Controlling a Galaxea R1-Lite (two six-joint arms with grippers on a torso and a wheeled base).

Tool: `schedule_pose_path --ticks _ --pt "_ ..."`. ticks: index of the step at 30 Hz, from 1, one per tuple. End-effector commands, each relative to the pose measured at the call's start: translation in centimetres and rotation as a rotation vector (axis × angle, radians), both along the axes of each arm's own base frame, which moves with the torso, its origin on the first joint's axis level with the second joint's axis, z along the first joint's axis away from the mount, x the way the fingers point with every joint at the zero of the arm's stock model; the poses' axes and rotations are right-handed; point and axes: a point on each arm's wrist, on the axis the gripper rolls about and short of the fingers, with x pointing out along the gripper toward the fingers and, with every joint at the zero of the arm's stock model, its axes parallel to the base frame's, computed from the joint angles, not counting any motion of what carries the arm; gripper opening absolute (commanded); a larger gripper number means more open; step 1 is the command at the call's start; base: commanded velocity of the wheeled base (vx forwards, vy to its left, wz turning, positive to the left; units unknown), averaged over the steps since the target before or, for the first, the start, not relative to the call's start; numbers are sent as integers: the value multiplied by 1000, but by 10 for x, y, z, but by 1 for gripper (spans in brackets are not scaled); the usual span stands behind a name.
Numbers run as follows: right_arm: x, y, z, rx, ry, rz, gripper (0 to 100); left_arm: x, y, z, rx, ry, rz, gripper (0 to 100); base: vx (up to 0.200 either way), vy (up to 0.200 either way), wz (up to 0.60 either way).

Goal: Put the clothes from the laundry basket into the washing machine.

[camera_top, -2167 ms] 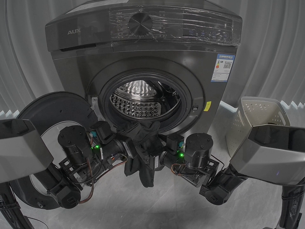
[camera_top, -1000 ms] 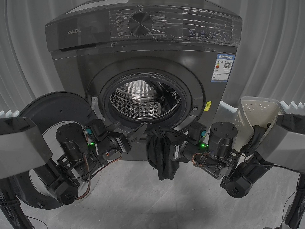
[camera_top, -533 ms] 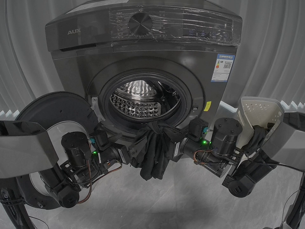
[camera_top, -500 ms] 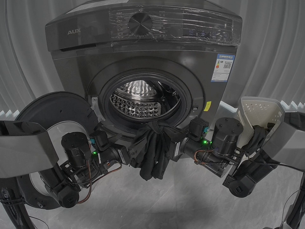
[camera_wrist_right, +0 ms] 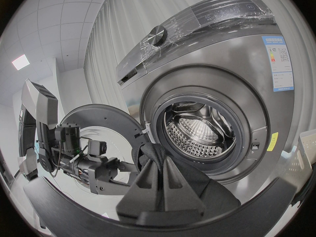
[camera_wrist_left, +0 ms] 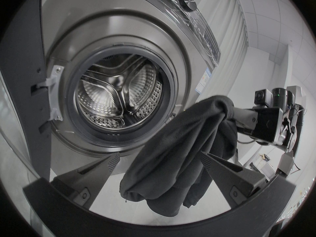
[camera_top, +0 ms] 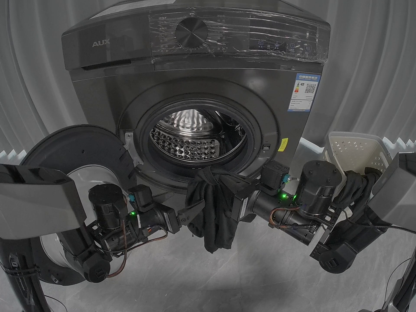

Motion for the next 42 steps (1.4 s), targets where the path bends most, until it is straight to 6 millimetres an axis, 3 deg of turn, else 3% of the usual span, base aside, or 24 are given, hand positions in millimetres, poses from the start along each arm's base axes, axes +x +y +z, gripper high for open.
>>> schedule_pose_path --ticks 1,11,12,21,27,33,42 --pt "-2 1 3 8 -8 8 0 3 -4 -12 17 25 -27 100 0 0 0" --pt "-8 6 3 9 -7 29 0 27 -12 -23 51 -38 -10 100 0 0 0" --pt "-8 6 3 9 -7 29 0 28 -12 -23 52 -40 -9 0 0 0 0" --pt "-1 -1 1 4 -2 -1 0 22 1 -10 45 -55 13 0 0 0 0" --pt "14 -14 -5 -12 15 -66 0 -9 20 24 20 -90 7 0 0 0 0" --pt "14 -23 -15 -41 51 -92 0 -12 27 46 -13 -157 28 0 0 0 0" --pt "9 -32 -28 -80 96 -104 0 -7 31 52 -22 -185 48 0 0 0 0"
